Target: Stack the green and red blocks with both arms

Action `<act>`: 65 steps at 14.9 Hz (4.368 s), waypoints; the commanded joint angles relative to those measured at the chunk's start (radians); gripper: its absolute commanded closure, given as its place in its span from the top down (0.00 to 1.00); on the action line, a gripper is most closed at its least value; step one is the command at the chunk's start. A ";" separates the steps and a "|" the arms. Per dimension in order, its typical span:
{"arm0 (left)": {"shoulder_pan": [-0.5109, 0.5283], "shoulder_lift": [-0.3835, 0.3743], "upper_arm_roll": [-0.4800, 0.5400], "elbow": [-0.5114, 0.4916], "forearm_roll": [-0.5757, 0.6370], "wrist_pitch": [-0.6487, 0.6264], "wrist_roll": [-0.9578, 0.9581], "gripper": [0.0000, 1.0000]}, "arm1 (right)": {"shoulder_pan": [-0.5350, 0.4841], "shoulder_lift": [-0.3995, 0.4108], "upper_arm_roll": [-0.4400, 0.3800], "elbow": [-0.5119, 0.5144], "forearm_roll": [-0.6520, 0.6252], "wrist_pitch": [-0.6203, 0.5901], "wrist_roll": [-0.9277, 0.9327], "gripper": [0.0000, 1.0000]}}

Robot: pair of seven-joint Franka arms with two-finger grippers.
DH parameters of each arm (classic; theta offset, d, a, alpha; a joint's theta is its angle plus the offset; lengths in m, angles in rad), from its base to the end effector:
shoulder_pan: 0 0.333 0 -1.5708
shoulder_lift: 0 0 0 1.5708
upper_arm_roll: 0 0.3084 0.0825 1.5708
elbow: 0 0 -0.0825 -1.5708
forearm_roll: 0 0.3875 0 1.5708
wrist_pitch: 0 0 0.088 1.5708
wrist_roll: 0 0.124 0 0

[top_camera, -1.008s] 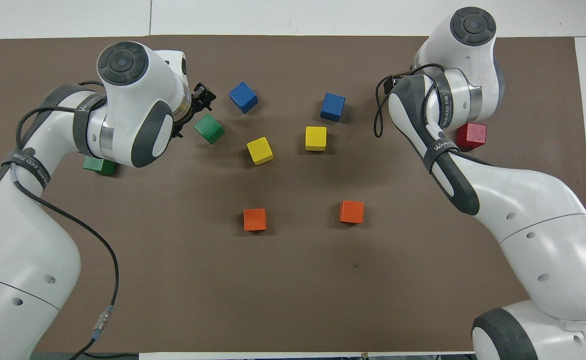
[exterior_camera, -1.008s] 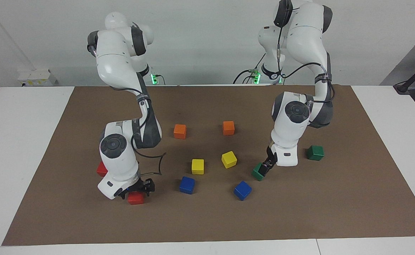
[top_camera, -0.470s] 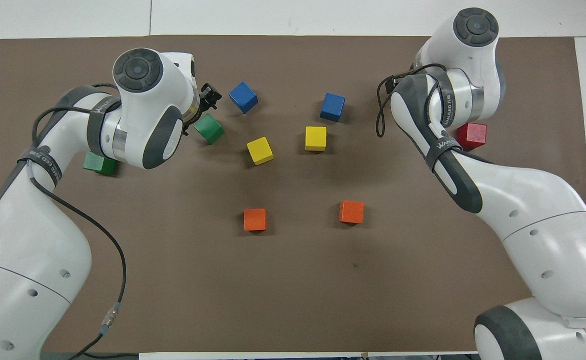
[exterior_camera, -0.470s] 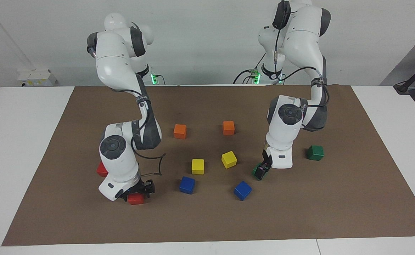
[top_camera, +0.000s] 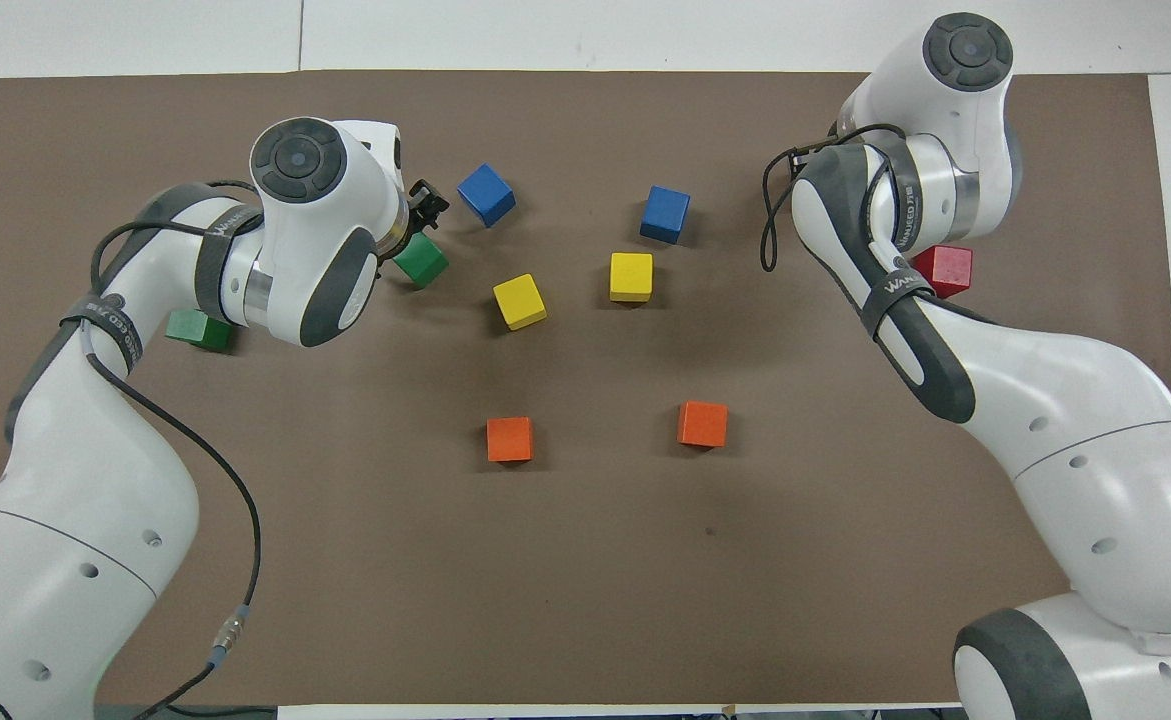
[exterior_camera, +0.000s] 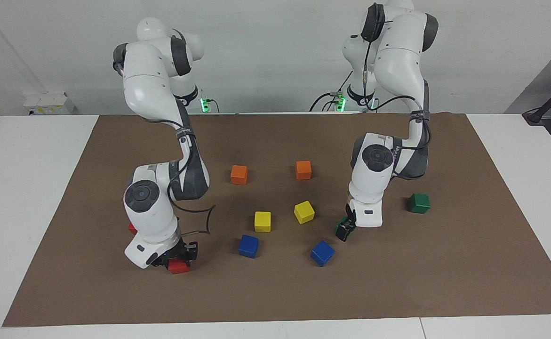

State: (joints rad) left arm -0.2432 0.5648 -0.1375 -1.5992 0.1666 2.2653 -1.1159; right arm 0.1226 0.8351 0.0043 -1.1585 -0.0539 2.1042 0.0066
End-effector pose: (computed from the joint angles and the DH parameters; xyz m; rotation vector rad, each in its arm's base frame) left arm 0.6590 -0.2442 0.2898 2.9394 1.0075 0.1883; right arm 0.7667 0.0935 0.2816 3.0914 0.2223 0.1758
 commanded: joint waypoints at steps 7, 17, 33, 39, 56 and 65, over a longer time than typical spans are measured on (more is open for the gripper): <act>-0.030 0.003 0.015 -0.028 0.044 0.039 -0.052 0.00 | -0.121 -0.145 0.008 -0.012 0.005 -0.236 -0.096 0.00; 0.140 -0.212 0.002 -0.033 0.003 -0.308 0.605 0.00 | -0.184 -0.225 0.003 -0.155 0.029 -0.271 0.154 0.00; 0.392 -0.281 0.004 -0.249 -0.088 -0.178 1.252 0.00 | -0.172 -0.281 0.003 -0.297 0.017 -0.208 0.208 0.00; 0.412 -0.281 0.002 -0.262 -0.146 -0.170 1.283 0.00 | -0.181 -0.318 0.005 -0.423 0.017 -0.084 0.204 0.00; 0.430 -0.278 0.010 -0.274 -0.223 -0.144 1.544 0.00 | -0.190 -0.372 0.005 -0.616 0.022 0.092 0.231 0.00; 0.418 -0.282 0.010 -0.285 -0.223 -0.135 1.498 0.00 | -0.187 -0.370 0.003 -0.616 0.017 0.122 0.220 1.00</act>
State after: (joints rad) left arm 0.1781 0.3157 -0.1297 -1.8242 -0.0389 2.0967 0.3904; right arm -0.0563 0.4492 0.0010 -1.7522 -0.0380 2.2059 0.2098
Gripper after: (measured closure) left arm 0.449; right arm 0.000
